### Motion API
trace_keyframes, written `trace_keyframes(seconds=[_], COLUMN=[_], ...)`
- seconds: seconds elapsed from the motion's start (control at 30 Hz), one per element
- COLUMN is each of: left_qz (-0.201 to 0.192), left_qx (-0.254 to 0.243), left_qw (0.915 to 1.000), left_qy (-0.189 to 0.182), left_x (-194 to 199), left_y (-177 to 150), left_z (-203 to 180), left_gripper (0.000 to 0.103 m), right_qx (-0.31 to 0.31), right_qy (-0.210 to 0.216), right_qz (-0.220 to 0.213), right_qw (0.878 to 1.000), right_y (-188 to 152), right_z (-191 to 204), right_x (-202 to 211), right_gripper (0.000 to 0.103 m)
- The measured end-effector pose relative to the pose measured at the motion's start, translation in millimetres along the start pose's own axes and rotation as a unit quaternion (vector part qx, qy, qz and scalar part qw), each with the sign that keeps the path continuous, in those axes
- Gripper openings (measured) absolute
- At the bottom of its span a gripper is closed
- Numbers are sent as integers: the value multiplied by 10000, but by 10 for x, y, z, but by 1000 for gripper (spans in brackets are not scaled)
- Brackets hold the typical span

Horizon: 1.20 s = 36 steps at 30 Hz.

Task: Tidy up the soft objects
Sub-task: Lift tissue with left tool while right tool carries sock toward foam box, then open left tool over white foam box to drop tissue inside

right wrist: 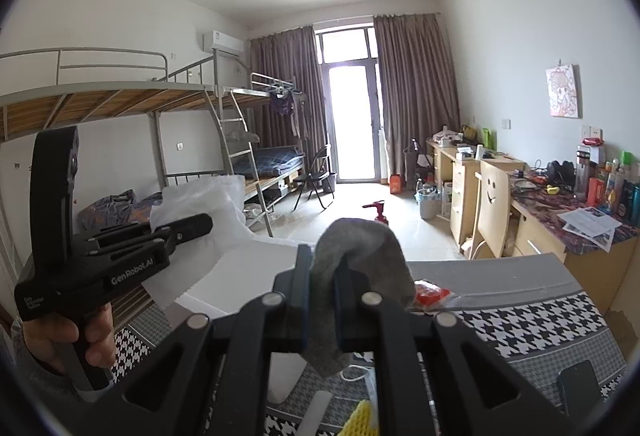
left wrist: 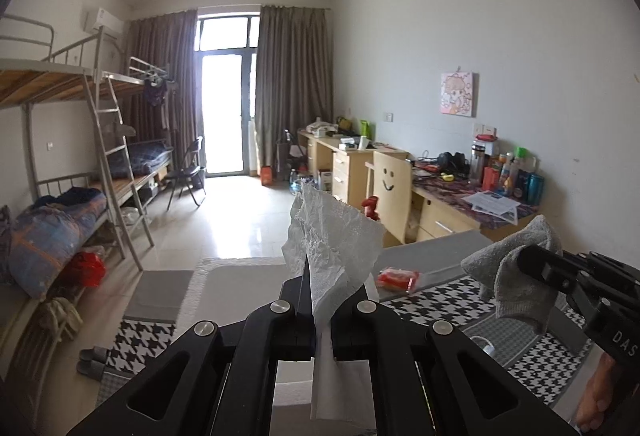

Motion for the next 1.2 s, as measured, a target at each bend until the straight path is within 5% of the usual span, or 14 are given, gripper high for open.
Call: trace_keyframes(seconds=[0.27, 0.77, 0.83, 0.9, 0.97, 1.2], left_qz=[196, 631, 694, 703, 594, 407], left_qx=[62, 127, 186, 225, 282, 267], left_qw=[9993, 9977, 9973, 9970, 9973, 9976], left_qy=[314, 216, 178, 214, 313, 485], left_x=[-128, -414, -441, -435, -395, -324], left_y=[-46, -118, -129, -140, -140, -142], left_z=[107, 235, 270, 304, 335, 390], left_gripper=[4, 6, 15, 53, 70, 95], right_qx=[65, 181, 181, 176, 167, 199], right_qy=[170, 256, 251, 235, 218, 168], right_qz=[153, 283, 286, 295, 310, 379], right_qw=[9997, 9991, 9991, 9991, 9991, 9989], right_y=[-7, -12, -15, -18, -25, -41], right_z=[81, 201, 201, 204, 205, 218], right_x=[-140, -265, -269, -292, -312, -395], right_gripper=[12, 12, 12, 12, 12, 12])
Point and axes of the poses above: each gripper's, at about its wrist camera, not at the fingertips, and x roughly against the way its jaws point, z to its left, y to its top, the point moved 1 cm from there along -x, roughly the way its jaws point, and after that the axes turned 11 degrees about -x, right-handed, at the moved point
